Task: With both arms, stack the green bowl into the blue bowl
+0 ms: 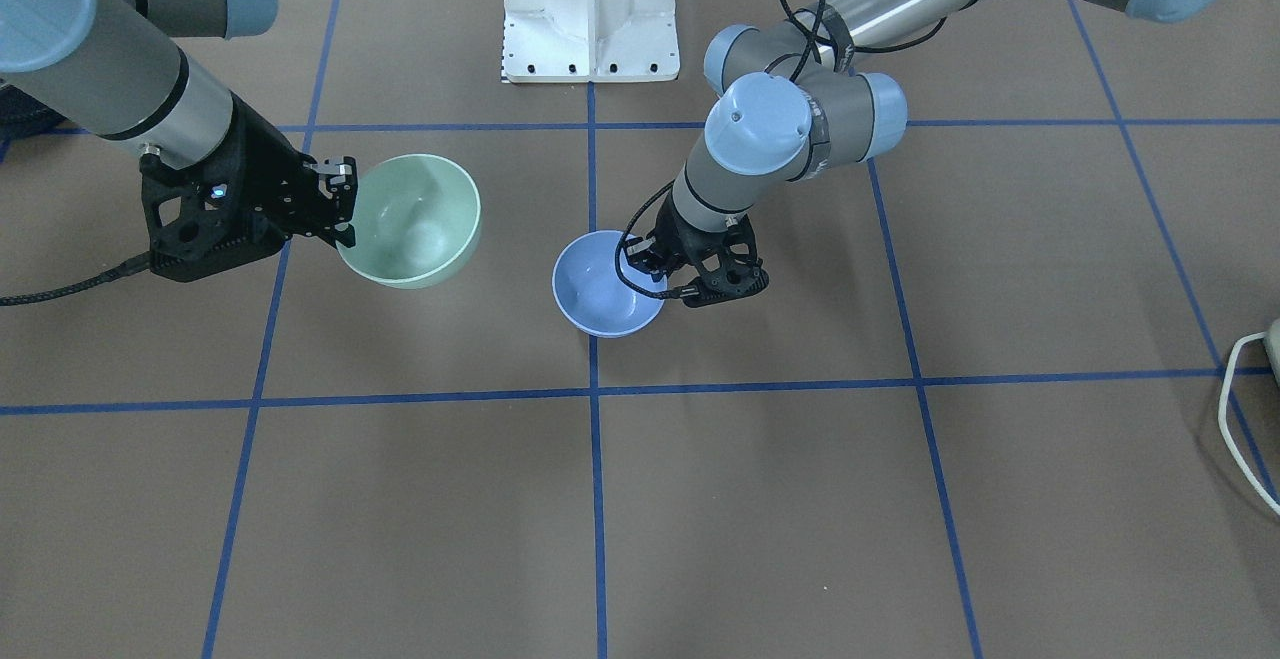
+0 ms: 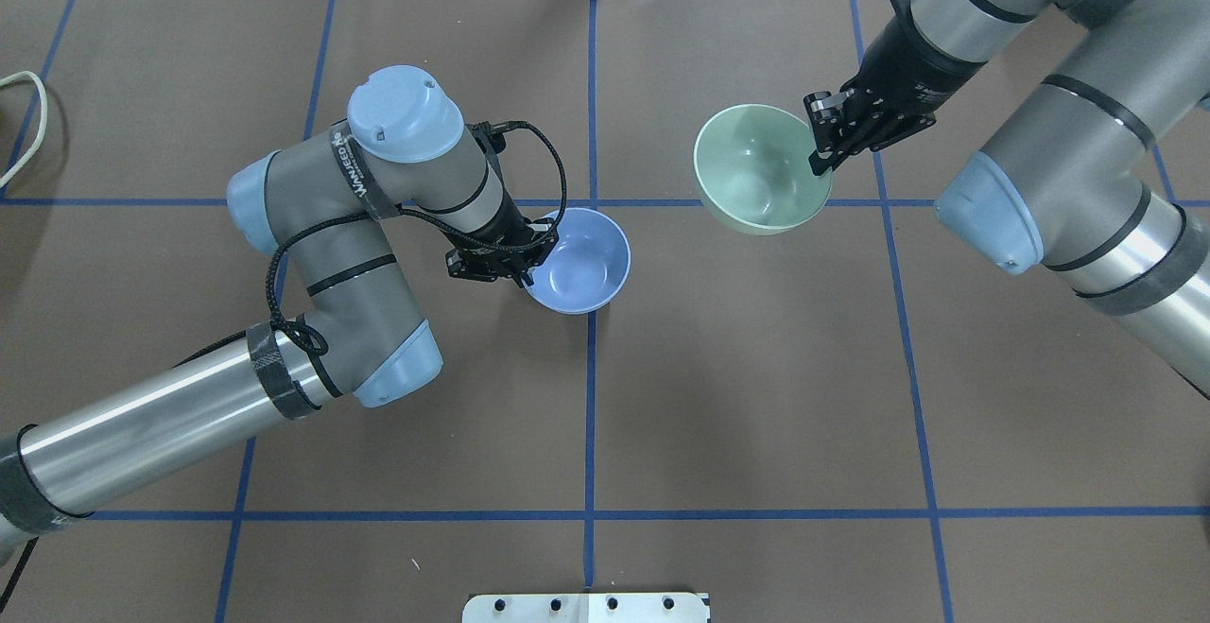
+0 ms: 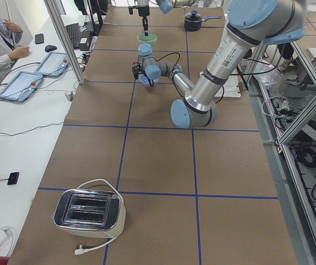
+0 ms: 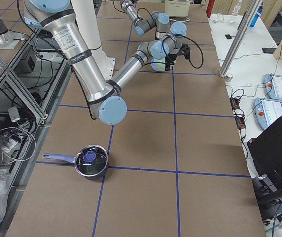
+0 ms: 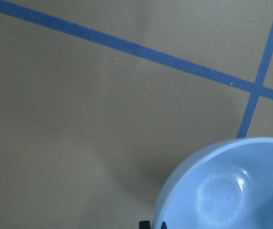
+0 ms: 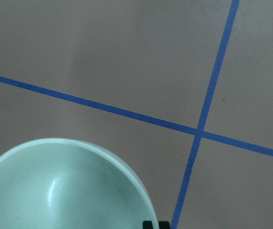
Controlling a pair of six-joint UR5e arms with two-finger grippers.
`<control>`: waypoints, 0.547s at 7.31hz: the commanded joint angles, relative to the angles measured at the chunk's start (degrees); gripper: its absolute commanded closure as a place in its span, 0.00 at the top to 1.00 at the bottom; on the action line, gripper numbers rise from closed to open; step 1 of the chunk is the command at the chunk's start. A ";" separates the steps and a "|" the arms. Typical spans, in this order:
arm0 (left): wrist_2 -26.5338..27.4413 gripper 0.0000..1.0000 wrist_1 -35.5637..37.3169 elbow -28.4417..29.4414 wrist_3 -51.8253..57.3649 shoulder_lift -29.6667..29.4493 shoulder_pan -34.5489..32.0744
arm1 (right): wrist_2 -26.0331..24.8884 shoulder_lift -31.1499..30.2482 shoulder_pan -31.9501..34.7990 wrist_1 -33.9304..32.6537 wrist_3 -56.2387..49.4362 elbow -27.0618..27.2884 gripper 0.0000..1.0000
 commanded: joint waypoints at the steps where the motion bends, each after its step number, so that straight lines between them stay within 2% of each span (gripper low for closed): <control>1: 0.29 0.05 -3.14 1.32 -0.92 -0.07 0.57 | -1.00 3.03 -2.69 0.00 2.32 -0.04 0.00; 2: 0.29 0.32 -4.80 1.33 -0.66 0.02 0.48 | -1.00 4.09 -3.13 0.00 2.50 -0.12 0.00; 3: 0.29 0.48 -5.60 1.33 -0.48 0.11 0.48 | -1.18 5.32 -3.83 0.00 3.38 -0.56 0.00; 4: 0.29 0.75 -6.74 1.06 1.96 0.28 0.05 | -1.35 6.81 -4.88 0.00 5.04 -1.09 0.00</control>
